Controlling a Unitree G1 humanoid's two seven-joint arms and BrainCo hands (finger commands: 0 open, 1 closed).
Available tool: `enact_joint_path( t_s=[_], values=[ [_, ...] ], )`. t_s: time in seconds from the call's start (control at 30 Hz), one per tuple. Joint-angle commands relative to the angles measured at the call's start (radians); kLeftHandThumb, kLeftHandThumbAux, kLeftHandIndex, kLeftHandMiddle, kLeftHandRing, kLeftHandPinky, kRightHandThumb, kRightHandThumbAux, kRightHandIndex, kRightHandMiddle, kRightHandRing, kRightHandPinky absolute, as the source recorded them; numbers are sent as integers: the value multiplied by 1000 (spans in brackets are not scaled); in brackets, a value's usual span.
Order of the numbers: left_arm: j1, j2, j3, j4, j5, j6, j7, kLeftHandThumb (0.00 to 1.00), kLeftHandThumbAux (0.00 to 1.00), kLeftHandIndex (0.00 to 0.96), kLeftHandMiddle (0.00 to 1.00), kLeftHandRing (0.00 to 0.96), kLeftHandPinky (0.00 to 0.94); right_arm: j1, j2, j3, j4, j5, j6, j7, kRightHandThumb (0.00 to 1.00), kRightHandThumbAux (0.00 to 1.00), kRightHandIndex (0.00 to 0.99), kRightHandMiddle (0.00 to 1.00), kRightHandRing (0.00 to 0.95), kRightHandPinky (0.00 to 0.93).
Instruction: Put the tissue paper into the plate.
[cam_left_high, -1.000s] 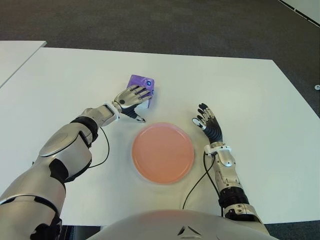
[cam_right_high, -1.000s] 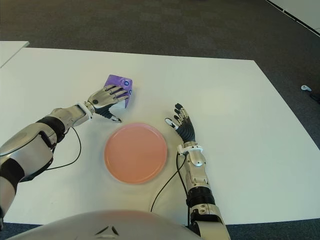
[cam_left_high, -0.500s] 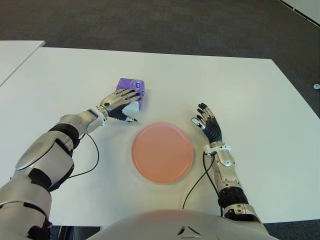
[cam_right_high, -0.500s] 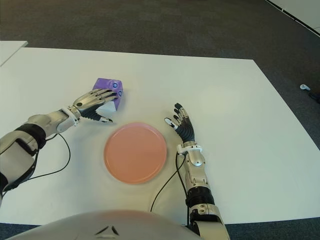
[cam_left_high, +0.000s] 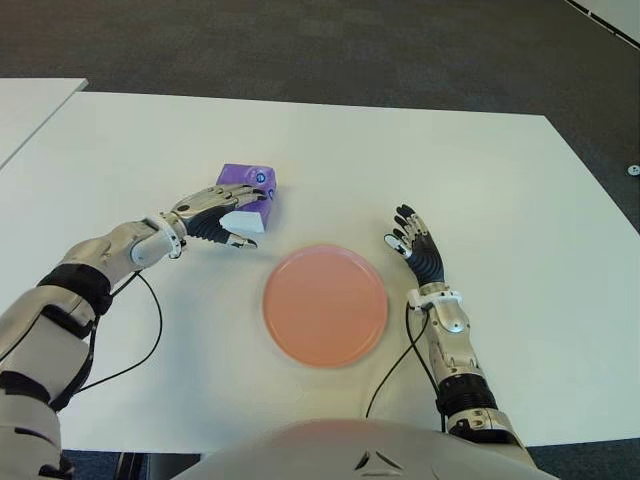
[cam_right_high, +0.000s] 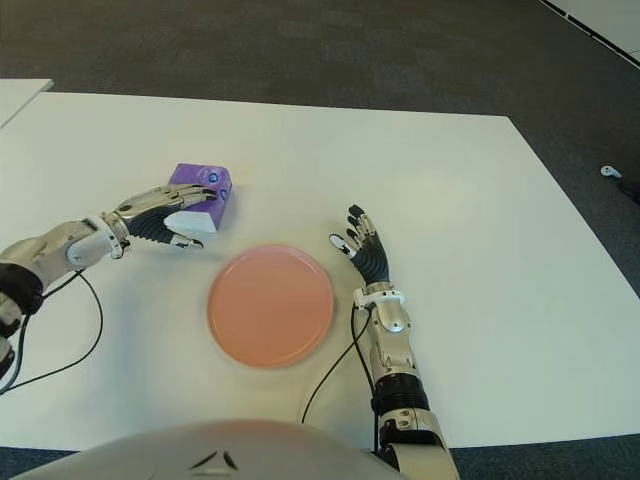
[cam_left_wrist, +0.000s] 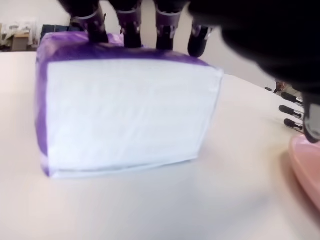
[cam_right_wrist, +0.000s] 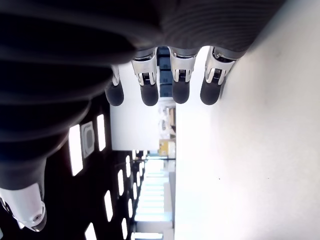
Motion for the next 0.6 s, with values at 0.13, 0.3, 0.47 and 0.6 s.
enact_joint_path(
  t_s=[0.13,0.3,0.47,0.6],
  values=[
    [255,86,26,-233,-107,170,-360,124,339,0,0,0,0,70,9,13,99,-6,112,6,20,578,8,55,9,0],
    [302,111,63,-321,-125,224,-409,109,338,0,0,0,0,65,9,16,106,-10,106,5,19,565,10,60,13,0],
    [333,118,94,-375,-118,266,-444,102,331,0,0,0,0,62,7,19,113,-9,100,12,15,572,13,63,15,0],
    [349,114,116,-394,-102,278,-458,101,327,0,0,0,0,59,6,22,120,-9,96,16,13,587,14,64,14,0]
  ],
)
